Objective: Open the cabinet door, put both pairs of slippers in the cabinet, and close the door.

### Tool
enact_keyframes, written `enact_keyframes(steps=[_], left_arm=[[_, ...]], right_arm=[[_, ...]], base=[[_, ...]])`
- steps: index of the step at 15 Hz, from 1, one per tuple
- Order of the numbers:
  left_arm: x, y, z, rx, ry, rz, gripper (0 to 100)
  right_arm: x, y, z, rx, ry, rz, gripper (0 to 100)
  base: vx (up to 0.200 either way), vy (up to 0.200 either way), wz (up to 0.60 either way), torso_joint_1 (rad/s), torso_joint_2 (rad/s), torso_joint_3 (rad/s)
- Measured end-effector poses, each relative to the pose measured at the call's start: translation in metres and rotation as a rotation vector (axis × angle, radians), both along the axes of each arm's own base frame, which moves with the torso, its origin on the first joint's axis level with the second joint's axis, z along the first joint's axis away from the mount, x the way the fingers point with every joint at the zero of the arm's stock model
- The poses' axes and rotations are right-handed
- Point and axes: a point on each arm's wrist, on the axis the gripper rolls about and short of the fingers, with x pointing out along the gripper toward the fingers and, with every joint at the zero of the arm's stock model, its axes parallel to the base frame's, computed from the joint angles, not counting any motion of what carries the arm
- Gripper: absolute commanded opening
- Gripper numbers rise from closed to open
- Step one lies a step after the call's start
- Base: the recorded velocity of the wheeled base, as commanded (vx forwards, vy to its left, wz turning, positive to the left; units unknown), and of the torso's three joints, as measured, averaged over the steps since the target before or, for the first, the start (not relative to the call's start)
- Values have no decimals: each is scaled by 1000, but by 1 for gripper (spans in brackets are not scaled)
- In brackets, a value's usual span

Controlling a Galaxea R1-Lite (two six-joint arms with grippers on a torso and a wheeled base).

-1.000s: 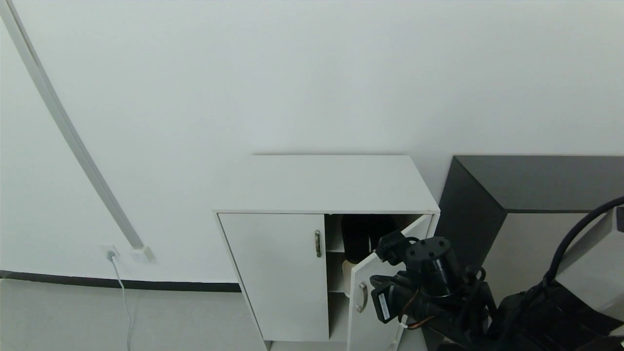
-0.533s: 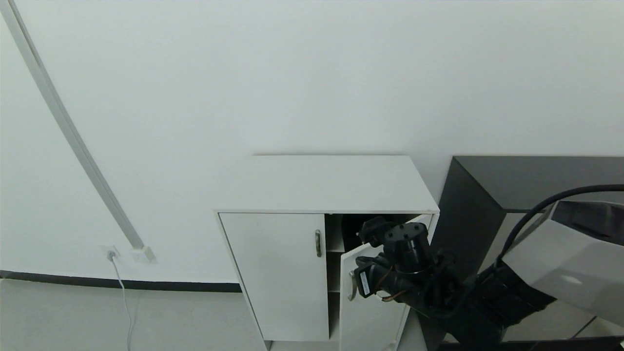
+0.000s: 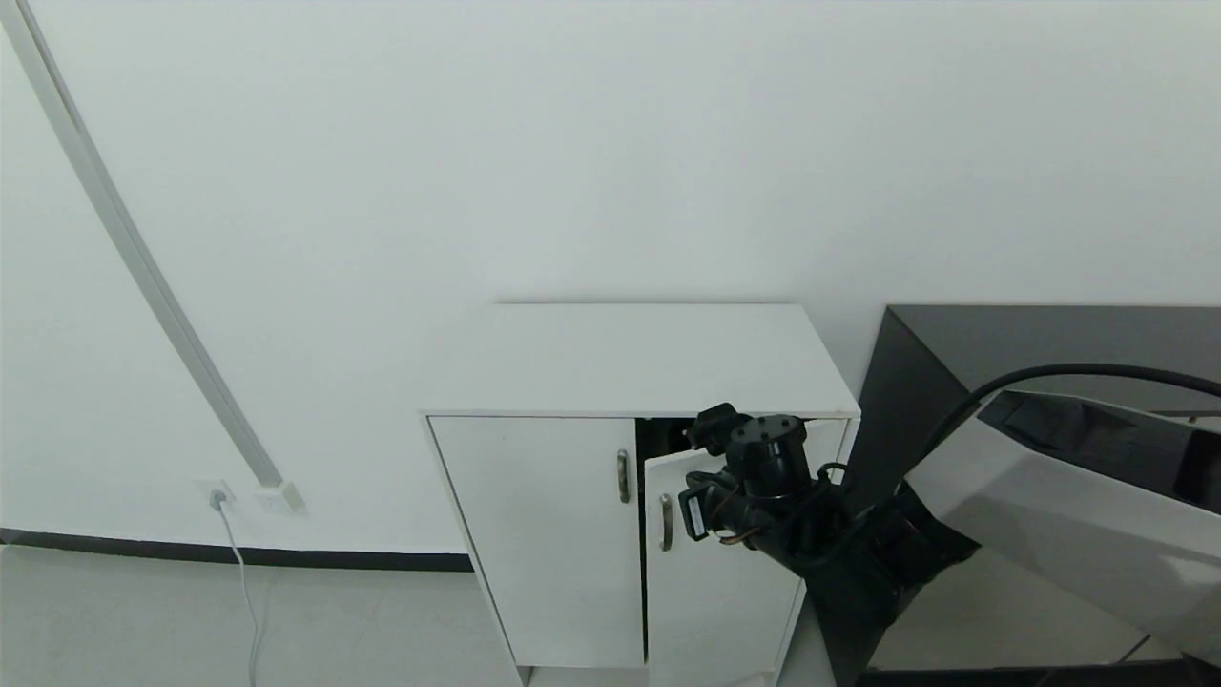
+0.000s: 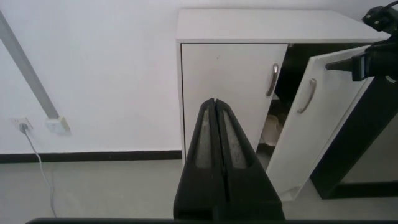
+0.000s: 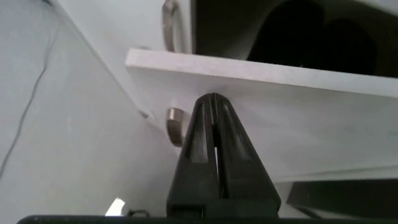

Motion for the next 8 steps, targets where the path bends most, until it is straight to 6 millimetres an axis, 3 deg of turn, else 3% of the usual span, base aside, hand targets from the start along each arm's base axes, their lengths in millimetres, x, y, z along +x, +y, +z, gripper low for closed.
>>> enact_keyframes(steps=[3,8], left_arm=[[0,0,0,0,0,2,0],[0,0,0,0,0,2,0]], right_arm=[[20,-2,-6,-9,0,-26,0],[35,-3,-16,-7,-1,-46,0]], base=[[0,0,0,0,0,0],[0,0,0,0,0,0]])
